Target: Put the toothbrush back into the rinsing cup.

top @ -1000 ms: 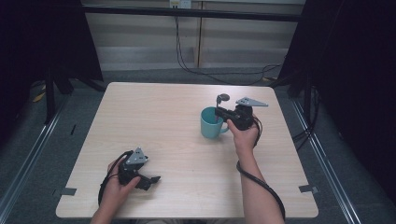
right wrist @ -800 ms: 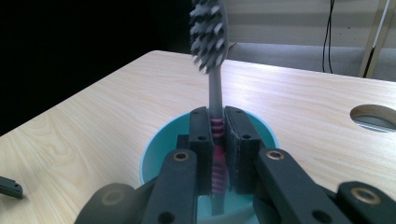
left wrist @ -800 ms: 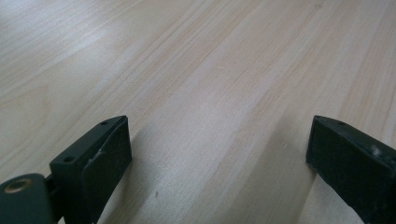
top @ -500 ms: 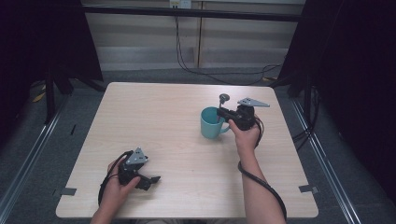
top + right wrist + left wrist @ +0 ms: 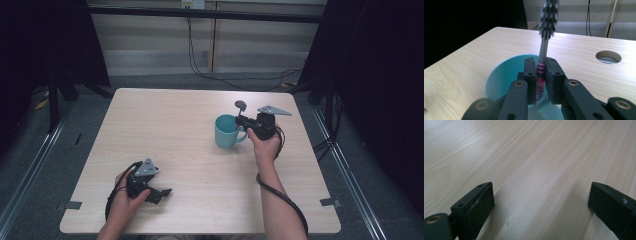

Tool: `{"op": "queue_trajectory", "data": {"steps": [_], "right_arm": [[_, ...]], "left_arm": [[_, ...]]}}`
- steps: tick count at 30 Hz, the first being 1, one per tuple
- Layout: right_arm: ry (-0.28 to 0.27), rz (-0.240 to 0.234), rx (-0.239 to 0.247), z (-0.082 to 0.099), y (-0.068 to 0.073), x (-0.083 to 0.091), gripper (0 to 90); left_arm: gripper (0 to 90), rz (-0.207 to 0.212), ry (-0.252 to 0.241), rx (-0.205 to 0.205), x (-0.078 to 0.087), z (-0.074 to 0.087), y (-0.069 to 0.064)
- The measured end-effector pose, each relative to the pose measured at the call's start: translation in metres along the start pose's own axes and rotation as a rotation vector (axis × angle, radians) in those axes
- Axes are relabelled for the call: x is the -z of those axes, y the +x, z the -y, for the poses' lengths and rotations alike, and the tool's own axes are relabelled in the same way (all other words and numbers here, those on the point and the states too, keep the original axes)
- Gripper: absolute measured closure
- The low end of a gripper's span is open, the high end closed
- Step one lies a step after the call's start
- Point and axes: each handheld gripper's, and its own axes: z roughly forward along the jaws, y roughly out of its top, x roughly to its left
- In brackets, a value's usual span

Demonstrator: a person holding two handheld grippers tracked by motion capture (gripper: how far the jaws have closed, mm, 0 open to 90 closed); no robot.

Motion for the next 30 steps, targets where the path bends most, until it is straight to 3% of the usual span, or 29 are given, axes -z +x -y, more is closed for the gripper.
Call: {"op": "queue_trajectory", "data": {"steps": [18,30], "right_arm": [[-0.008,0.004,-0.02,0.0077,-0.006,0.0072,77.1],[0.004,-0.008,-0.024,0.0071,-0.0038,0.0089,57.4]], "left_arm": [[6.5,0.0,0.0,0.0,0.0,0.0,0.0],[6.5,0.0,0.0,0.0,0.0,0.0,0.0]]}}
